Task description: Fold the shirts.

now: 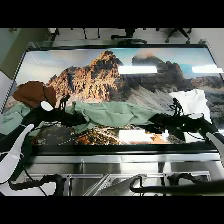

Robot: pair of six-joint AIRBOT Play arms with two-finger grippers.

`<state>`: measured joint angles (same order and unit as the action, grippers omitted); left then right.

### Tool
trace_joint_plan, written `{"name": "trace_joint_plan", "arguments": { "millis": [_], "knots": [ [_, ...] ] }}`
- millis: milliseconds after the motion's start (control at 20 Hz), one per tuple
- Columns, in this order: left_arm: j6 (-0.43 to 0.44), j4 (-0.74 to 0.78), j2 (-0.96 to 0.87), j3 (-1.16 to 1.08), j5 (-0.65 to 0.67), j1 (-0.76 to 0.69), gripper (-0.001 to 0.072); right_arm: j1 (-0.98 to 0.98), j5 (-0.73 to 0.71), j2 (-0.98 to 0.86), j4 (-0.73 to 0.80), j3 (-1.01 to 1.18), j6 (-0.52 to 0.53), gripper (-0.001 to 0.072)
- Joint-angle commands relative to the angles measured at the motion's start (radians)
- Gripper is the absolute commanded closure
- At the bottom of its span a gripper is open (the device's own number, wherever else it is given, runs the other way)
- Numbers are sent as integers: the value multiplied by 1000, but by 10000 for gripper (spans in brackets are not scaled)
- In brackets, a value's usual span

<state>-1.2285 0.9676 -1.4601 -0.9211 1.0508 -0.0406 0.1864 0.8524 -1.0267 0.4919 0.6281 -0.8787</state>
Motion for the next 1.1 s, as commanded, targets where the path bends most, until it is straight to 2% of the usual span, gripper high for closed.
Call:
{"name": "trace_joint_plan", "arguments": {
  "millis": [0, 50, 150, 300, 450, 550, 700, 800, 950, 1050],
  "knots": [
    [1, 0, -61, -67, 48, -46, 524, -1, -7, -37, -142, 3, 112, 418],
    [3, 1, -63, -90, 76, -46, 691, -1, 14, -37, -168, 6, 136, 653],
    [3, 1, -54, -164, 149, -41, 694, -1, 82, -26, -179, 38, 140, 695],
    [-16, -1, 43, -318, 253, -7, 696, 29, 227, 46, -188, 185, 121, 696],
    [-65, -2, 185, -632, 332, 69, 696, 130, 348, 150, -306, 479, 74, 697],
    [-119, -2, 258, -909, 324, 124, 696, 210, 365, 197, -401, 713, 44, 697],
    [-153, -2, 325, -1282, 270, 194, 696, 319, 349, 223, -417, 1063, -14, 697],
    [-152, -2, 412, -1320, 182, 236, 696, 377, 352, 224, -417, 1233, -74, 697],
    [-122, -2, 579, -1128, 57, 276, 696, 406, 358, 239, -417, 1336, -106, 697],
    [-85, 1, 663, -1006, 27, 279, 696, 406, 415, 254, -398, 1336, -107, 696]
  ]
}}
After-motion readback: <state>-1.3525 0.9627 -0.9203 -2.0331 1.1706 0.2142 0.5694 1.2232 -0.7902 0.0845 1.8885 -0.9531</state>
